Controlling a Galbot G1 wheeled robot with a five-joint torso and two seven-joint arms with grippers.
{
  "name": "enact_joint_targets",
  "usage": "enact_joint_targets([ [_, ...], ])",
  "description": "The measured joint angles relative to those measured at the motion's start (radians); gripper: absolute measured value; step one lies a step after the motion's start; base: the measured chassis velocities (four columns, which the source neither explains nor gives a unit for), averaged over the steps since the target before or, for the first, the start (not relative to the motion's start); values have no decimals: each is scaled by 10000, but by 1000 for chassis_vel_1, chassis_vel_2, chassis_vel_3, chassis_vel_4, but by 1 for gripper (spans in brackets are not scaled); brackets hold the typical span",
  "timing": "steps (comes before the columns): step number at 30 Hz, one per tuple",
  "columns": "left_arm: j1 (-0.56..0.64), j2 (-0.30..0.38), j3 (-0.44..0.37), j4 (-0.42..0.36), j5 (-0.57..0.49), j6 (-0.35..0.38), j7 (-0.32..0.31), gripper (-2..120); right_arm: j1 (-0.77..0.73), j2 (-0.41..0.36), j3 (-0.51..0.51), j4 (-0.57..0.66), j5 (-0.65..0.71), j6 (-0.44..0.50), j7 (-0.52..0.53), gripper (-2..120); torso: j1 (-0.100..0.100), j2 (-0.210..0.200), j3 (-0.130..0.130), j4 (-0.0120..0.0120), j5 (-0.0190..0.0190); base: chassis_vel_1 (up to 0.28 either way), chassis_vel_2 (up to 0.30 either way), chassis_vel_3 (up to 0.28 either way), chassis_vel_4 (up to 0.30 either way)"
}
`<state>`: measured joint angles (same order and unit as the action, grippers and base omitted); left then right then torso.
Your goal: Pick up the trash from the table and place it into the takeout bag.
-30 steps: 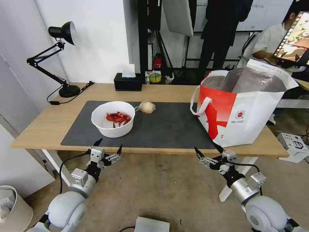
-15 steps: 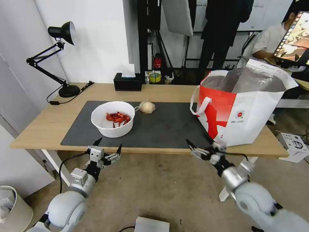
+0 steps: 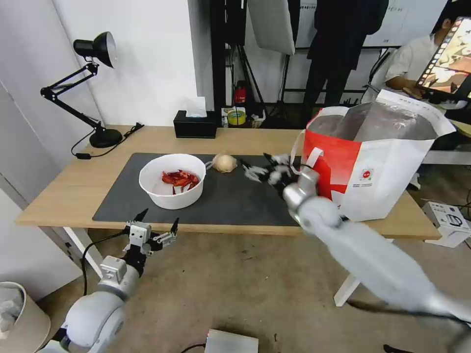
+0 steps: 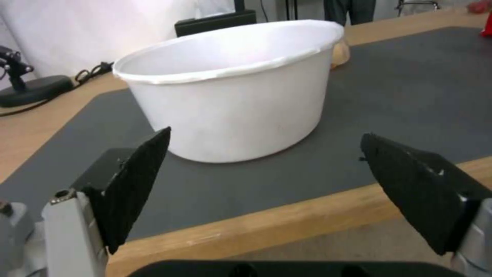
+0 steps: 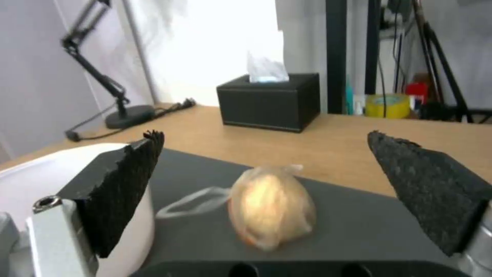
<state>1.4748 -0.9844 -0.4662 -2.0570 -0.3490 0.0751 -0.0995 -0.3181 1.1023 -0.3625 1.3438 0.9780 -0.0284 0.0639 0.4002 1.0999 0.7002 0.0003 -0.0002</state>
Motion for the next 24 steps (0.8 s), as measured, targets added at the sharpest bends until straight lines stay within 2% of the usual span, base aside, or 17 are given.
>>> enact_joint_targets([
  [3,-6,-26,1,57,-1,-14,-1,100,1062,1059,-287,-1845,44,-319,-99,100,1,0,1,-2,-2,0,0,0,0],
  [4,-6,-26,1,57,-1,-14,-1,100,1062,1059,-287,-1845,44,-319,-99,100,1,0,1,-2,-2,0,0,0,0],
  [7,-50,-25,44,69,-3,-23,1,100,1911,2198,-425,-3748,-11,-688,-313,100,0,0,0,-2,-1,0,0,0,0],
  [8,-50,-25,44,69,-3,-23,1,100,1911,2198,-425,-3748,-11,-688,-313,100,0,0,0,-2,-1,0,0,0,0],
  [11,-65,7,51,60,-18,-31,1,100,2365,2960,-469,-5025,-240,-996,-470,100,0,-1,0,0,-1,0,0,0,0],
  [12,-65,7,51,60,-18,-31,1,100,2365,2960,-469,-5025,-240,-996,-470,100,0,-1,0,0,-1,0,0,0,0],
  [15,-64,24,55,51,-25,-46,1,100,2653,3647,-422,-6010,-568,-1479,-565,100,-1,-1,-1,-1,0,0,0,0,0],
  [24,-45,-14,120,-12,-27,-66,5,100,2739,4263,-117,-6791,-1487,-2324,-324,100,-2,0,-2,-4,0,0,0,0,0],
])
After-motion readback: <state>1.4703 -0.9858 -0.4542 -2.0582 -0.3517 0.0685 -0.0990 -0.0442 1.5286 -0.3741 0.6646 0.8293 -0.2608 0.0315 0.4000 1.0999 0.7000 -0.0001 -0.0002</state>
